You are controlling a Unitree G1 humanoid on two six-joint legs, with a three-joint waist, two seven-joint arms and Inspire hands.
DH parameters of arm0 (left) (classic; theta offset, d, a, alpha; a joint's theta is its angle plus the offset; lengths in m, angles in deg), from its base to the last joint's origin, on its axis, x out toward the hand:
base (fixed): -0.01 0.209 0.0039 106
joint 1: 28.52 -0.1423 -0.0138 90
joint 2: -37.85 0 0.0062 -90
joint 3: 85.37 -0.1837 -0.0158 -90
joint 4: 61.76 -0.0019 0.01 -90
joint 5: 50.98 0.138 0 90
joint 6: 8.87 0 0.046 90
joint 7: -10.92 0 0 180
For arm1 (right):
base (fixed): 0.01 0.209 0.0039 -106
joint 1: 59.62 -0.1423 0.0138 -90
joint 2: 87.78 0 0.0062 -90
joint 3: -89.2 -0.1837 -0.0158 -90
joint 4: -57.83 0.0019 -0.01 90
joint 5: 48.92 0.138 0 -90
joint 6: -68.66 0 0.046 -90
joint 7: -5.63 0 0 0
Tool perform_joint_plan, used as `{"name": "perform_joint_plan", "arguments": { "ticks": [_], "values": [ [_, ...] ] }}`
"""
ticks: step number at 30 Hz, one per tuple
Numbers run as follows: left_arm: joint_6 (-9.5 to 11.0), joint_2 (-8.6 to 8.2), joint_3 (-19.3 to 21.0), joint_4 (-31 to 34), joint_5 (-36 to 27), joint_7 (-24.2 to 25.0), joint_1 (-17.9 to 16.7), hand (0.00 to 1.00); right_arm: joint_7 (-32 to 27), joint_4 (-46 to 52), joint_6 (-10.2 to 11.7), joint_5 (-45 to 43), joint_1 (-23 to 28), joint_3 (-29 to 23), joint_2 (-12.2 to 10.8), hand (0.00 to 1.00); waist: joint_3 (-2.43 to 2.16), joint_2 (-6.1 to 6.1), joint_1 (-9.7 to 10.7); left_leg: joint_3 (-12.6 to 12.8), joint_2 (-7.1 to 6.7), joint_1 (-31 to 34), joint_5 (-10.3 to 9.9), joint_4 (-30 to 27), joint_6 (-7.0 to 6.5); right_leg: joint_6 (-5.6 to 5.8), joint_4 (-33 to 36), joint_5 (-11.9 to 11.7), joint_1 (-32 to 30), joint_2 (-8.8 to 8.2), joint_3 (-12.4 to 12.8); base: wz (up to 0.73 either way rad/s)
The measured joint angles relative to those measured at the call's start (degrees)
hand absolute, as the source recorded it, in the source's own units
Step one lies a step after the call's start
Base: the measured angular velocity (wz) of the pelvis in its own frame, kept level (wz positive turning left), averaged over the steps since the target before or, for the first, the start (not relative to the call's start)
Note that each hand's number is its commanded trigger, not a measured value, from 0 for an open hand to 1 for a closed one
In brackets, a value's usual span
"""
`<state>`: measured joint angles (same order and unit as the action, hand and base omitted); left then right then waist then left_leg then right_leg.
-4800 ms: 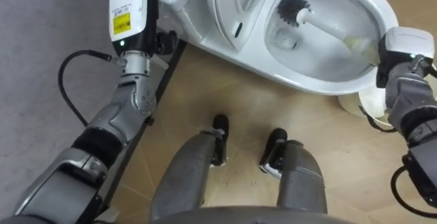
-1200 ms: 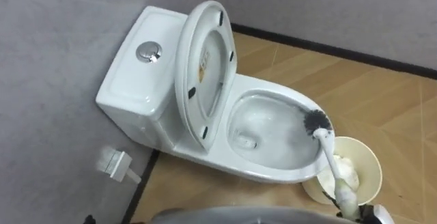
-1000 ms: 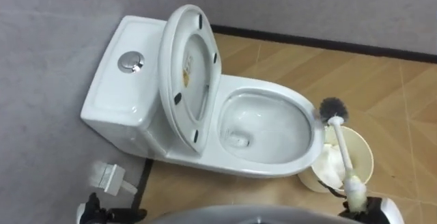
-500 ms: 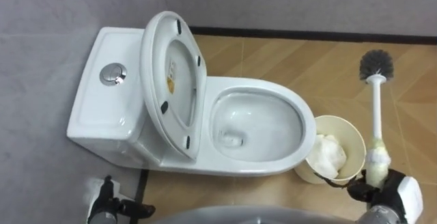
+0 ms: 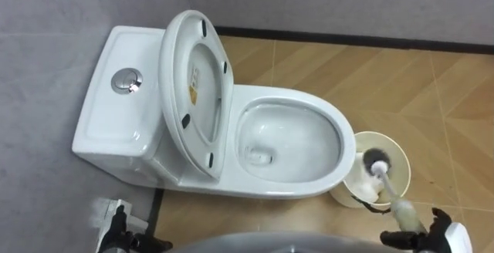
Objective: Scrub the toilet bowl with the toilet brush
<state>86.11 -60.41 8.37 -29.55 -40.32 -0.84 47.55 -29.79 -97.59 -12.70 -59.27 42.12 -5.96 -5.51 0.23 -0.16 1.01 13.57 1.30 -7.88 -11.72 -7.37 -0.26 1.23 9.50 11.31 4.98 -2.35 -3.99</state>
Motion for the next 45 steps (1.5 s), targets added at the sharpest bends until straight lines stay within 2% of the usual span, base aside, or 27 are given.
{"name": "perform_joint_plan", "arguments": {
  "ticks": [13, 25, 27, 30, 35, 41, 45],
  "values": [
    [-0.06, 0.2, -0.07, -0.32, 0.03, -0.51, -0.41, 0.0, -0.01, -0.25, 0.09, 0.01, -1.51, -0.04, 0.13, 0.0, 0.16, -0.11, 0.25, -0.33, 0.1, -0.72, -0.24, 0.37, 0.19, 0.08, -0.78, -0.15, 0.95, 0.2, -0.2, 0.01],
    [-0.76, 0.19, 0.05, -0.36, 0.96, -1.17, -0.68, 0.0, 3.64, -1.47, -0.12, 1.32, -1.64, -0.08, 0.13, 0.0, -0.07, -0.58, 0.25, -1.28, 0.08, -0.59, -0.23, 0.58, 0.19, 0.03, -0.81, -0.4, 1.18, 0.16, -1.04, 0.02],
    [-1.12, 0.25, 0.31, -1.0, 1.4, -1.15, -0.88, 0.0, 5.42, -2.21, -1.04, 1.48, -1.84, -0.07, 0.13, 0.0, -0.07, -0.56, 0.12, -1.28, 0.08, -0.62, -0.23, 0.55, 0.19, 0.03, -0.81, -0.4, 1.18, 0.16, -0.79, 0.0],
    [-2.77, 0.26, 0.81, -1.74, 3.15, -1.01, -1.14, 0.0, 8.89, -4.78, -3.15, 1.91, -2.27, -0.08, 0.13, 0.0, -0.12, -0.31, 0.22, -1.27, 0.06, -0.62, -0.23, 0.53, 0.19, 0.03, -0.8, -0.39, 1.19, 0.16, -0.62, 0.0],
    [-6.38, -0.21, 3.64, -1.91, 10.27, 0.16, -2.21, 0.0, 15.86, -8.87, -7.18, 4.97, -1.12, -0.82, 0.13, 0.0, -0.19, 0.19, 0.26, -1.92, 0.01, -0.83, -0.25, 0.49, 0.19, 0.05, -0.85, -0.15, 1.96, 0.02, -1.09, 0.06],
    [-9.79, -0.51, 5.11, -1.83, 11.43, 2.69, -3.15, 0.0, 24.49, -11.42, -11.96, 5.97, -0.09, -0.75, 0.09, 0.0, -0.22, 0.32, 0.29, -2.53, 0.02, -0.83, -0.27, 0.51, 0.21, 0.04, -0.76, -0.07, 2.05, 0.03, -1.29, 0.03],
    [-11.07, -0.57, 5.02, -1.86, 11.43, 4.7, -3.09, 0.0, 28.4, -11.41, -14.04, 5.77, 0.1, -0.58, 0.03, 0.0, -0.15, 0.41, 0.35, -2.9, 0.01, -0.79, -0.27, 0.46, 0.21, 0.04, -0.77, -0.07, 2.24, -0.03, -1.66, 0.03]
  ]
}}
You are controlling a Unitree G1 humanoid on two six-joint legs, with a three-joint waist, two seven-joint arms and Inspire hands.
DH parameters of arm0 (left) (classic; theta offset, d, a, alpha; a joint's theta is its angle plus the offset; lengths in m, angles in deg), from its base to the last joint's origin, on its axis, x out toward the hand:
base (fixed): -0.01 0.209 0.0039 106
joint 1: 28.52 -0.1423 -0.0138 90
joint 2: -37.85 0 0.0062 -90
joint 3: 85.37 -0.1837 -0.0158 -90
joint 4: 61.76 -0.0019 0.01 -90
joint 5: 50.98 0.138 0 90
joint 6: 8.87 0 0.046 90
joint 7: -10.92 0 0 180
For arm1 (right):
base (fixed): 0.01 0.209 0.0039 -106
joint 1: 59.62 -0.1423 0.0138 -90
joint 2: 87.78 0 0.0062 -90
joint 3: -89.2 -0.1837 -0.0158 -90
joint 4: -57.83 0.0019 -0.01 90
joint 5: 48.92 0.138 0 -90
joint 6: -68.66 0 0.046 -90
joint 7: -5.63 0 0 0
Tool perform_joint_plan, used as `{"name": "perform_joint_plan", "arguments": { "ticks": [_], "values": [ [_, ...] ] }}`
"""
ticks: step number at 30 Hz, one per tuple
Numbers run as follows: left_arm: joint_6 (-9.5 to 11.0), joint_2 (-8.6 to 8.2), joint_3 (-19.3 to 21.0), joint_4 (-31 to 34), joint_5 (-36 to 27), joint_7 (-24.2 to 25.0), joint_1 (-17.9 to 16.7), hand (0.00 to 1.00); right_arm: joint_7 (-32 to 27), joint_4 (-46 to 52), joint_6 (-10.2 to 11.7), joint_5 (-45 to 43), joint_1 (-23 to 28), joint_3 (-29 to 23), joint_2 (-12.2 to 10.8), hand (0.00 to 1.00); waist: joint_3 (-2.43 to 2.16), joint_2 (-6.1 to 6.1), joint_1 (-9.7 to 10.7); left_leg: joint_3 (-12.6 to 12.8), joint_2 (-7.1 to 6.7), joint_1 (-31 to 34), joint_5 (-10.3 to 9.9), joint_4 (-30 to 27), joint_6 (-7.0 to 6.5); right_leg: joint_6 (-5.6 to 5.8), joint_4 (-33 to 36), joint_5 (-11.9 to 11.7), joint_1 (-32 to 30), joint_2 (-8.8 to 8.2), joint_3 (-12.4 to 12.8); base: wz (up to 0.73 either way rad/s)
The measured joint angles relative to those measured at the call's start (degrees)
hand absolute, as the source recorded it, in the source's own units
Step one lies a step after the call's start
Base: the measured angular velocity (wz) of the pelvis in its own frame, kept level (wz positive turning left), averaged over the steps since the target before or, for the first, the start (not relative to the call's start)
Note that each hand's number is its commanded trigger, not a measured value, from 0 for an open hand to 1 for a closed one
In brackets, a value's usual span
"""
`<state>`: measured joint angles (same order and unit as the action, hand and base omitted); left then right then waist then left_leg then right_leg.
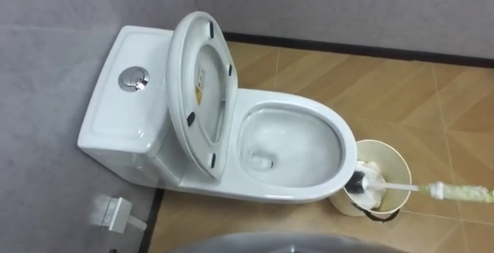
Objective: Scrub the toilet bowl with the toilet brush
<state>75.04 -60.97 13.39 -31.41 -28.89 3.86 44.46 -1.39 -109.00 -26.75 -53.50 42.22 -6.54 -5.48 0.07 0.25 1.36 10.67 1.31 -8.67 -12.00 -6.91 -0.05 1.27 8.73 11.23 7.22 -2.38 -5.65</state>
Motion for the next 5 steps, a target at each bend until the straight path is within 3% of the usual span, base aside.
{"name": "perform_joint_plan", "arguments": {
  "ticks": [5],
  "values": [
    [-1.33, -0.18, -0.11, -0.19, -0.02, 2.57, 0.37, 0.0, 2.82, 0.3, -1.88, -1.11, -0.97, -0.03, 0.01, 0.0, 0.09, 0.31, 0.3, -0.67, -0.1, 0.13, -0.05, -0.31, -0.08, 0.0, -0.07, 0.0, 0.34, -0.18, -0.9, 0.07]
  ]
}}
